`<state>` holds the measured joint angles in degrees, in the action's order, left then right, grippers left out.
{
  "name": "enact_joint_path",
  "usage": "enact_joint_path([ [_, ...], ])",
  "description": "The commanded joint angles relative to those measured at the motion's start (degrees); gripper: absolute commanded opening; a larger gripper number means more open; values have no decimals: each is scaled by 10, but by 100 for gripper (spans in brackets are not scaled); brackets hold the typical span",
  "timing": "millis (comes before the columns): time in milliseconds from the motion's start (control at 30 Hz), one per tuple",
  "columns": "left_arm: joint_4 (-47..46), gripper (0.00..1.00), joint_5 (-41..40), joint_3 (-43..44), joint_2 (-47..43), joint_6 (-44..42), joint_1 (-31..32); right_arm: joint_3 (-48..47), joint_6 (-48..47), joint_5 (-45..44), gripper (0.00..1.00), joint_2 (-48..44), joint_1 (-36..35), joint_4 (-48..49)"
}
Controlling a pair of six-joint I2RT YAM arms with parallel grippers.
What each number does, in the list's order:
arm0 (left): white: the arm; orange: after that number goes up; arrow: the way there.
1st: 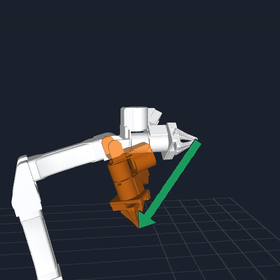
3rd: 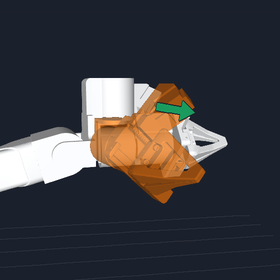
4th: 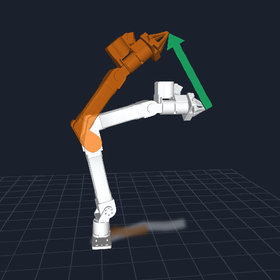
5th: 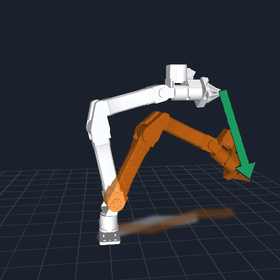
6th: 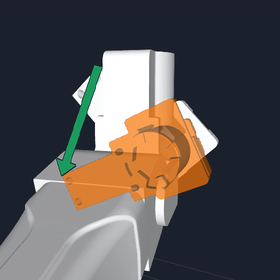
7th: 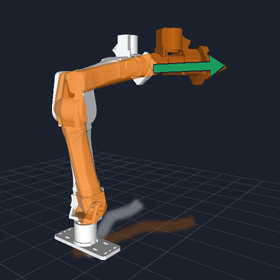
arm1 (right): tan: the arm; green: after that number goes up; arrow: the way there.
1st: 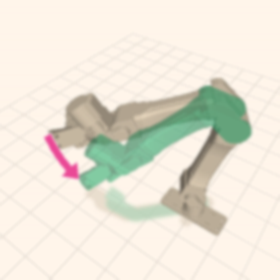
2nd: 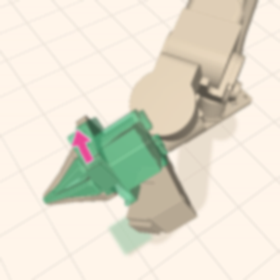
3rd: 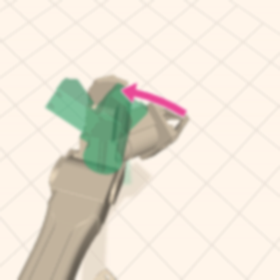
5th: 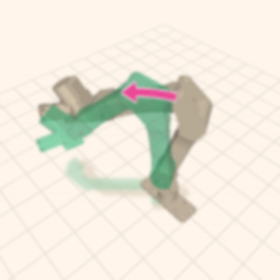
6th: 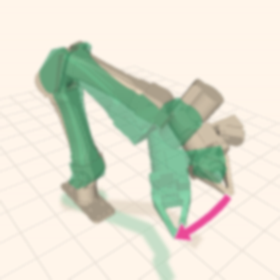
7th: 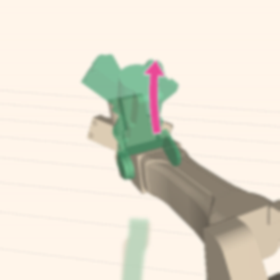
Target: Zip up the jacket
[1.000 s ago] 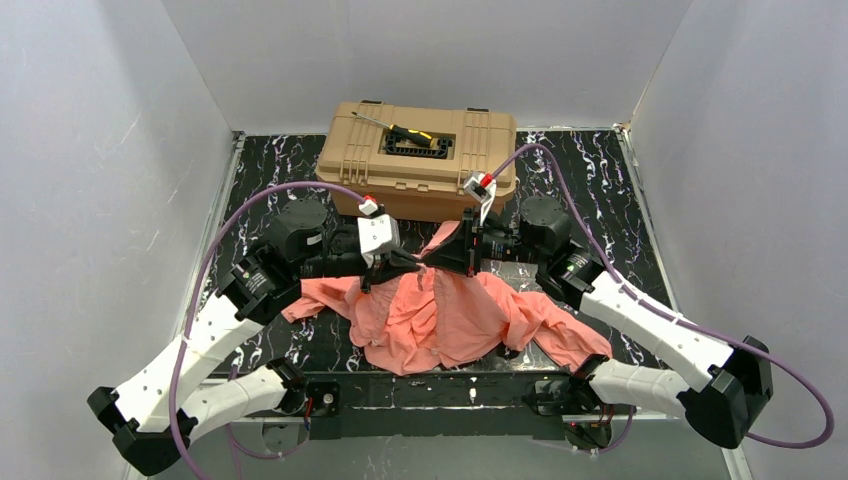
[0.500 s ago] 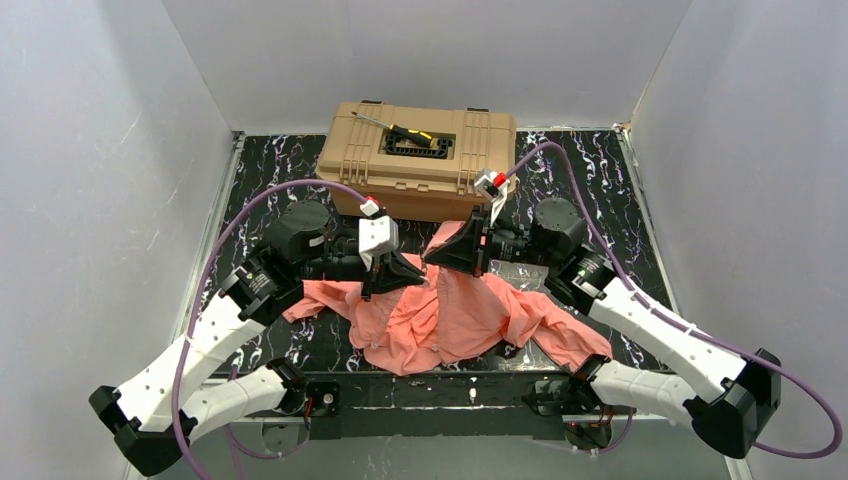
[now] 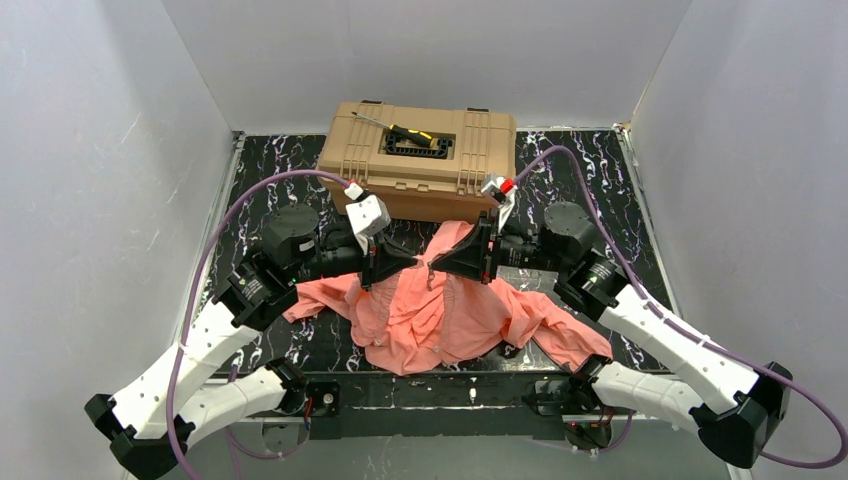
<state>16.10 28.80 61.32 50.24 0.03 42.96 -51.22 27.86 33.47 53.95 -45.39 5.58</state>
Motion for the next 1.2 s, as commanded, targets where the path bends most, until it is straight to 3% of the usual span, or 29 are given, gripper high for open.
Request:
enact_joint_path([
  [0,-36,0,39,-9,-17,2,-1,-15,-1,21,1,10,3,9],
  [233,-44,0,40,-24,-31,-19,-1,-25,19,52,1,22,5,28],
  [367,-48,0,28,-29,-37,-17,-1,-30,32,51,13,37,6,28],
  [400,-48,0,28,-29,-37,-14,-1,-31,35,46,12,37,6,28],
  [467,-49,0,31,-30,-38,-7,-1,-28,38,44,1,36,6,38],
  [1167,-49,0,41,-24,-37,23,-3,-17,52,67,1,28,6,72],
])
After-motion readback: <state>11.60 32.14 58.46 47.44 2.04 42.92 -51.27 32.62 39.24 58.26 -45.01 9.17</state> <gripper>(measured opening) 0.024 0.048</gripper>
